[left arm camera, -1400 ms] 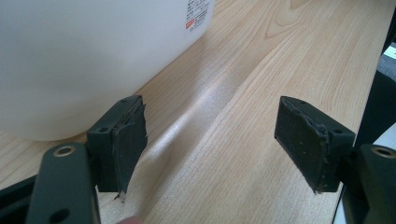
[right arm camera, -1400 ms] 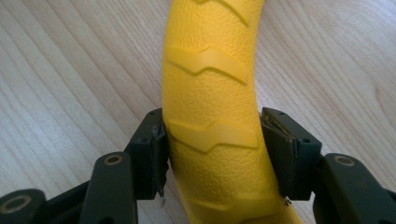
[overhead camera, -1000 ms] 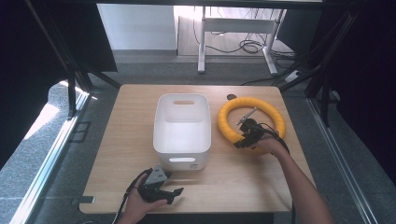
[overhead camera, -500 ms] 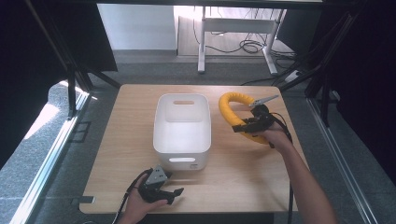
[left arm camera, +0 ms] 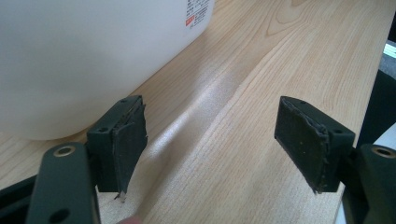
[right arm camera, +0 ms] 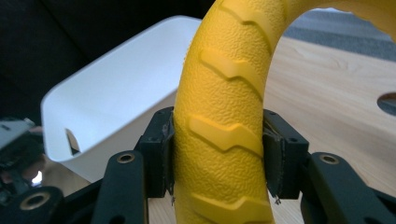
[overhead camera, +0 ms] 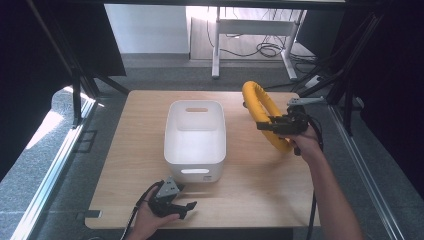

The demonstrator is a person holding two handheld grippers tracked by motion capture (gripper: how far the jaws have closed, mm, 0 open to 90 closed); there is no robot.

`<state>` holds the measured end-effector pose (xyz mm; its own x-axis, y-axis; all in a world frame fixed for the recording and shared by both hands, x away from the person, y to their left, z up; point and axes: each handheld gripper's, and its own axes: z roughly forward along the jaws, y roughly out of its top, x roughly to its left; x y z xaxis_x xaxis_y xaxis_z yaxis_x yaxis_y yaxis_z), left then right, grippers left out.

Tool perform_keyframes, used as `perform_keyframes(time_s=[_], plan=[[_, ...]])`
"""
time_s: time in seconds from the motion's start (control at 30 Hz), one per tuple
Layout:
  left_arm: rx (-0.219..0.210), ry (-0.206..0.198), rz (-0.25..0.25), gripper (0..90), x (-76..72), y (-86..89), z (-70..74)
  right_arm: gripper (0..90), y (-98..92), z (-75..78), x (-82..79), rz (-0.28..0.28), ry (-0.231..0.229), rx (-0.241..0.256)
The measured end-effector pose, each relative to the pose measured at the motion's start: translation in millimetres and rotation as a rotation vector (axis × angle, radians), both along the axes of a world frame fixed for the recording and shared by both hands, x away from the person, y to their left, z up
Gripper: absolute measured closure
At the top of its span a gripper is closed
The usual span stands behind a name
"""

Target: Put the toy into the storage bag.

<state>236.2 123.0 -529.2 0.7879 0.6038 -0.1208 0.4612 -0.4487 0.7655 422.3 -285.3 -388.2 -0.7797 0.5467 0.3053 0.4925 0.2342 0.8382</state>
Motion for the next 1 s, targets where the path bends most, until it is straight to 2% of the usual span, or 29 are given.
perform_keyframes(time_s=[0.37, 0.5, 0.6, 0.63, 1.0], plan=[[0.006, 0.000, -0.006, 25.2, 0.0, -1.2, -0.6, 51.6, 0.6, 14.9, -18.1, 0.027, -0.053, 0.071], [0.006, 0.000, -0.005, 25.2, 0.0, -1.0, -0.5, 51.6, 1.9, 16.0, -20.9, 0.029, -0.059, 0.083], [0.004, 0.000, -0.004, 25.2, 0.1, -0.9, -0.6, 51.6, 2.5, 16.0, -23.6, 0.033, -0.065, 0.105], [0.005, 0.002, -0.004, 25.2, 0.0, -1.2, -0.9, 51.6, 3.1, 16.4, -26.3, 0.039, -0.068, 0.126], [0.002, 0.004, -0.004, 25.2, -0.3, -2.1, -1.3, 51.6, 7.8, 16.5, -35.1, 0.058, -0.086, 0.168]])
